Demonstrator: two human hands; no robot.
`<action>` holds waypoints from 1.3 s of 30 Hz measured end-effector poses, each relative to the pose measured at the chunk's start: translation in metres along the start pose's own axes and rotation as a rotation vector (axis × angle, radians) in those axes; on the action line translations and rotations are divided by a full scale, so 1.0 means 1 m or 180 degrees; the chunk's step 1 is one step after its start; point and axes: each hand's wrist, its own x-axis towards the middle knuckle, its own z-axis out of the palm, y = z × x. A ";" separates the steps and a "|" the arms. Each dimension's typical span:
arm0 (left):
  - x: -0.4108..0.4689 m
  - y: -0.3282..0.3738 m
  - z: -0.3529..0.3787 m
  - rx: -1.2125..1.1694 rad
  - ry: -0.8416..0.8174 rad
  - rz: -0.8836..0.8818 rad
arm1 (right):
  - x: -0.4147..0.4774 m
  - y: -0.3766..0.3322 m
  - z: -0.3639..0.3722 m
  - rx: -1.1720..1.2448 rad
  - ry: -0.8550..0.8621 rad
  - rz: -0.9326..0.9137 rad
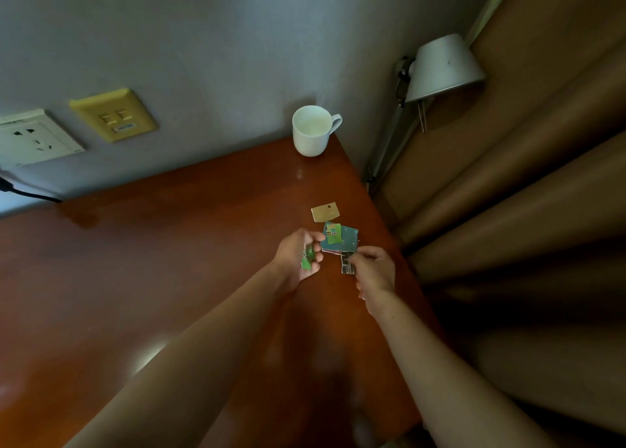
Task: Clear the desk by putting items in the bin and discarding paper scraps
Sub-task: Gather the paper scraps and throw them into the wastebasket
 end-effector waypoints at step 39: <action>0.020 0.004 0.022 0.4742 0.0727 0.1642 | 0.013 -0.005 -0.001 -0.2536 0.0075 -0.0601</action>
